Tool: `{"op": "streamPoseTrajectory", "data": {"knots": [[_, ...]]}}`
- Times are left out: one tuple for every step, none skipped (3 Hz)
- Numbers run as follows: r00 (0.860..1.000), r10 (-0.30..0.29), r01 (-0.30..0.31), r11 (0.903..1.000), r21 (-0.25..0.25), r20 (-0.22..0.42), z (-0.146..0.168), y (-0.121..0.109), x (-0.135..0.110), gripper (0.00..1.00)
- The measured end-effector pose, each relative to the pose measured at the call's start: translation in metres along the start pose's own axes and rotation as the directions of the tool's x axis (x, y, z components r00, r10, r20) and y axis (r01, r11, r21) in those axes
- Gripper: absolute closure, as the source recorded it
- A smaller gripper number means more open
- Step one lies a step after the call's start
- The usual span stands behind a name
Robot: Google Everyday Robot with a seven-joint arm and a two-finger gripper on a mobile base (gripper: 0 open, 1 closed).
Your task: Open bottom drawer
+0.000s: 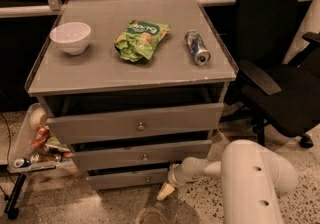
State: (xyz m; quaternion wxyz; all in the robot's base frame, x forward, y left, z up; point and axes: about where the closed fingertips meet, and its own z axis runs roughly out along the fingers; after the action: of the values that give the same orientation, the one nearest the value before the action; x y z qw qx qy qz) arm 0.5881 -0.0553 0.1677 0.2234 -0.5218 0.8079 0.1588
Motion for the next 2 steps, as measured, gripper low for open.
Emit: {"op": "streamPoseTrajectory", "data": {"knots": [[1.000, 0.019, -0.021, 0.9979, -0.061, -0.019, 0.0074, 0.0164, 0.0024, 0.00], [1.000, 0.019, -0.021, 0.9979, -0.061, -0.019, 0.0033, 0.0165, -0.0002, 0.00]]}}
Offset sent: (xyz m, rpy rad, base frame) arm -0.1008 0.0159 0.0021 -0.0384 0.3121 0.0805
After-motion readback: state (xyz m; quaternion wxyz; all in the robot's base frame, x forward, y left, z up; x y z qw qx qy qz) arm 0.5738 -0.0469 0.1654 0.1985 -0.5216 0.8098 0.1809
